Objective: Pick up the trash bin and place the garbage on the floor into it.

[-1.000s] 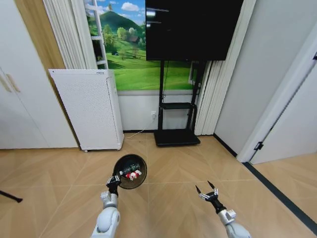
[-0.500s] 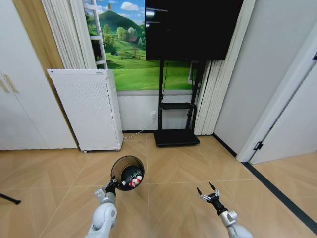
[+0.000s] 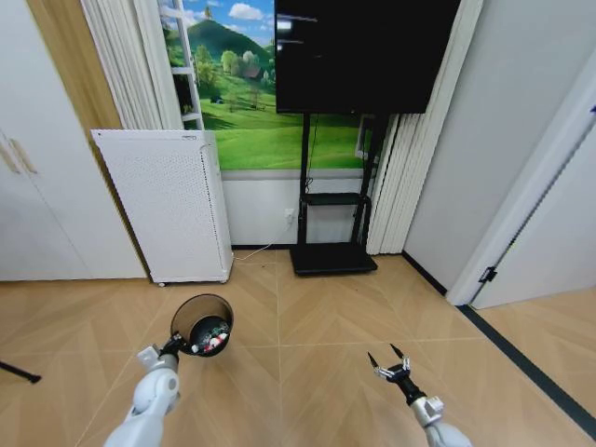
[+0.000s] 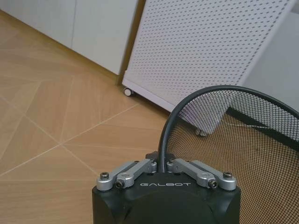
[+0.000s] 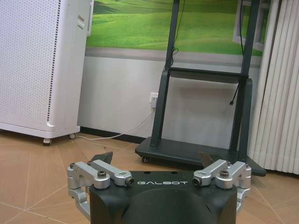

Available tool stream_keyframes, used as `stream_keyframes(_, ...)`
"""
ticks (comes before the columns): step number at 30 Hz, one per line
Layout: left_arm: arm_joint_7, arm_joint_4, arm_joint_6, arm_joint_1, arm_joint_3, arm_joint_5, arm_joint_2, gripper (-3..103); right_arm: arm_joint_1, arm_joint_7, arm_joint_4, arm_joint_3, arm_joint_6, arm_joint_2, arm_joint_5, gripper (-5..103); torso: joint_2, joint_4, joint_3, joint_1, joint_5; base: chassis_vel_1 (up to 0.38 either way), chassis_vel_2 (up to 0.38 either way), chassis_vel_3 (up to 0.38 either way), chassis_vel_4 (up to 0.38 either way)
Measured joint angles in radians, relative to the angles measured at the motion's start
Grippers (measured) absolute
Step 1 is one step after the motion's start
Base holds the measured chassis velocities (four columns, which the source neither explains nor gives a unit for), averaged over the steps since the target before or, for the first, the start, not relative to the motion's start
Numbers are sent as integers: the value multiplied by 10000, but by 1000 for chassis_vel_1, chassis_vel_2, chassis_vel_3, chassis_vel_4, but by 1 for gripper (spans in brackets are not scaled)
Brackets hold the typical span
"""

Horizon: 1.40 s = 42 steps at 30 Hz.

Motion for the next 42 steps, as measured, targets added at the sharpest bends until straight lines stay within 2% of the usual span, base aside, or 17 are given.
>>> stream_keyframes(10, 266, 695, -231, -28, -281, -352, 267, 3, -30, 10, -48, 34, 0, -8, -17, 100, -1, -2, 0, 0, 1, 0, 0, 0, 0)
stream_keyframes(12, 528, 1089, -505, -100, -320, -32, 349, 3, -39, 9, -44, 47, 0, -20, -17, 100, -1, -2, 0, 0, 0, 0, 0, 0, 0)
stream_keyframes(19, 1275, 1074, -1077, 30, -211, 930, 442, 3, -10, -1, -105, 46, -1, -57, -4, 100, 0, 0, 0, 0, 1, 0, 0, 0, 0)
stream_keyframes(24, 1509, 1420, -1333, -177, -140, 1142, 495, 3, -11, -12, -112, 42, -2, -30, -2, 100, 0, -4, 0, 0, 2, 0, 0, 0, 0)
stream_keyframes(33, 2038, 2911, -2074, -1146, 14, 1396, 679, 3, -17, -66, -192, 42, -3, -35, 6, 100, 0, -1, 1, 0, -2, 0, 0, 0, 0)
stream_keyframes(36, 1959, 2835, -1972, -1236, 24, 1198, 610, 3, -17, -68, -192, 28, -3, -35, 7, 100, 0, -1, 0, 0, 7, 0, 0, 0, 0)
stream_keyframes(39, 1570, 2707, -1347, -1443, 81, 752, 419, 3, 25, -72, -228, 6, -4, -60, 7, 100, 0, -1, 0, 0, -1, 0, 0, 0, 0)
stream_keyframes(42, 1435, 2939, -1101, -1736, 151, 496, 286, 3, 43, -71, -230, -4, -5, -77, 7, 100, 0, -1, 1, 0, 3, 0, 0, 0, 0)
